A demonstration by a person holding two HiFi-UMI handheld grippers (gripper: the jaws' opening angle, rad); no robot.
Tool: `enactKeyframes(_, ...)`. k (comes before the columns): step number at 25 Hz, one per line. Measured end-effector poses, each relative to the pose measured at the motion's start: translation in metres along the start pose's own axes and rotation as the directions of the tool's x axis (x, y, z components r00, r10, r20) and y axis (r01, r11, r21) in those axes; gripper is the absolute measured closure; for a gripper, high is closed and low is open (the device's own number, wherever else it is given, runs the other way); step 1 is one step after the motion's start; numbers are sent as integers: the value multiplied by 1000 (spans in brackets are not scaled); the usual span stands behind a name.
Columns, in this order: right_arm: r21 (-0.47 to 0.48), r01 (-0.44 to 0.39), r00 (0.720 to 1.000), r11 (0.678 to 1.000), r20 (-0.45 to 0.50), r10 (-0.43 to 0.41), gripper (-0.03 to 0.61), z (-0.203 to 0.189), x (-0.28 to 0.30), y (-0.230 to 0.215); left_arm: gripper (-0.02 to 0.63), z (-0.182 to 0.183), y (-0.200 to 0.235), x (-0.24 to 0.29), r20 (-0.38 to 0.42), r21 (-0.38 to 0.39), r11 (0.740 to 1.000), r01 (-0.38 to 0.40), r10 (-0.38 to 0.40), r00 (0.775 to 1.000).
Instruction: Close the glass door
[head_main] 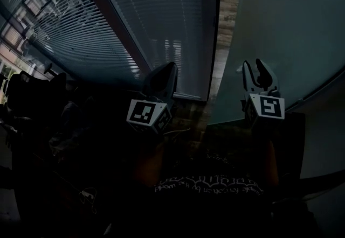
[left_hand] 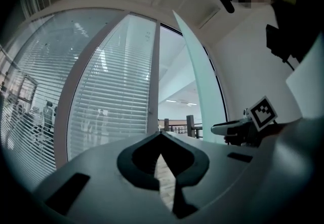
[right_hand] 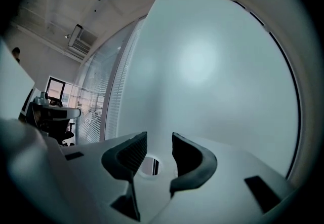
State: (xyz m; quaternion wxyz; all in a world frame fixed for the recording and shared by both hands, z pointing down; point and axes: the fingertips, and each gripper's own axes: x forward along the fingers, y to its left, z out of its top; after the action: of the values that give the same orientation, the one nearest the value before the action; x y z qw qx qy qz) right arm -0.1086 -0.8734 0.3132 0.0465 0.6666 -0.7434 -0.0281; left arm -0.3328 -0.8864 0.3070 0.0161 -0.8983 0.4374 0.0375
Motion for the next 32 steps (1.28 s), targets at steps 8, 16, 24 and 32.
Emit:
enactKeyframes(8,41,19,1000,999,-4,-19,422,-5,13,-7,612,-4,5,7,-7,1,1000,12,-12,1000)
enactKeyframes(16,47,26,1000,999,-2,-26,423,3,67,-13,612,-2,35,46,5,-5,1000,7,-7,1000)
enactKeyframes(24,37,26,1000,999,-9,-25,423,2,100,-20,612,-3,53,74,11,-4,1000,2,-2,1000)
enactKeyframes(32,37,22,1000,999,-16,-21,425,1,132,-28,612,-4,66,101,9,-7,1000,3,-3,1000)
